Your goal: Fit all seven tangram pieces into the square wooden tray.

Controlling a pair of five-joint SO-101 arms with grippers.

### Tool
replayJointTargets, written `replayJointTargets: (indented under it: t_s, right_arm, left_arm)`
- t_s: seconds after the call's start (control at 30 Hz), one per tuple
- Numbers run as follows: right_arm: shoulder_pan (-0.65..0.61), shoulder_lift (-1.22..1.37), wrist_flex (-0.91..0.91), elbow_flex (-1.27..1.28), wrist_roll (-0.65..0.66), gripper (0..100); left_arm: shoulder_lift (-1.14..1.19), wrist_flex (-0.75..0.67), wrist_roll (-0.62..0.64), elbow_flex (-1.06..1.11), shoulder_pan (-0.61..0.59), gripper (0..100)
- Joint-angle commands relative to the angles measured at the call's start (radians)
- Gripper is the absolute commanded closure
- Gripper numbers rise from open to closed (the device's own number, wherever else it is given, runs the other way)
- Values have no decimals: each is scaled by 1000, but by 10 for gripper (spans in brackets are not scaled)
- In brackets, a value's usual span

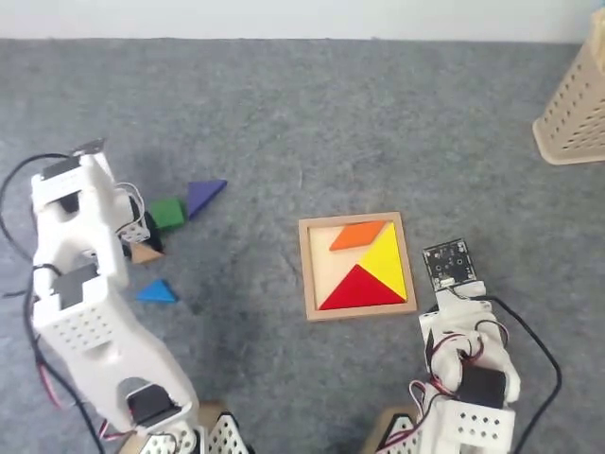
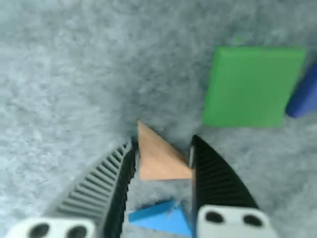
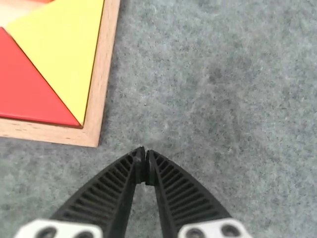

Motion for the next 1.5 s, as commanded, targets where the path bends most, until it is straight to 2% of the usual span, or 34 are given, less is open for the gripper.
replayJointTargets:
  t_s: [0.0, 0.2, 0.5, 0.6, 0.73, 0.9, 0.97, 1.03, 1.13, 1.23, 1.33, 1.47]
  right_arm:
    - [-7, 2, -4, 20, 9, 991]
    - [-7, 2, -2, 20, 9, 991]
    - [-4, 2, 4, 20, 9, 991]
    - [-4, 2, 4, 20, 9, 991]
    - [-4, 2, 4, 20, 9, 991]
    - [-2, 4, 4, 20, 9, 991]
    - [-2, 4, 4, 20, 9, 991]
    - [-2, 4, 4, 20, 9, 991]
    - [-5, 4, 4, 20, 9, 991]
    - [-5, 4, 4, 20, 9, 991]
    - [-4, 4, 4, 20, 9, 991]
    - [-4, 4, 2, 20, 9, 991]
  left_arm:
    - [17, 52, -20, 12, 0, 859]
    - [-89, 64, -21, 1, 8, 948]
    - [-198, 118, -81, 5, 107, 953]
    - [-232, 78, -192, 4, 158, 983]
    - [-267, 52, -411, 4, 218, 987]
    - [-362, 66, -566, 19, 184, 987]
    - [-445, 98, -568, 94, 140, 986]
    - [-534, 74, -539, 220, 94, 961]
    - [-609, -91, -361, 423, 55, 846]
    - [-608, -186, -265, 549, 81, 758]
    - [-597, -258, -212, 619, 87, 750]
    - [-603, -359, -207, 667, 61, 750]
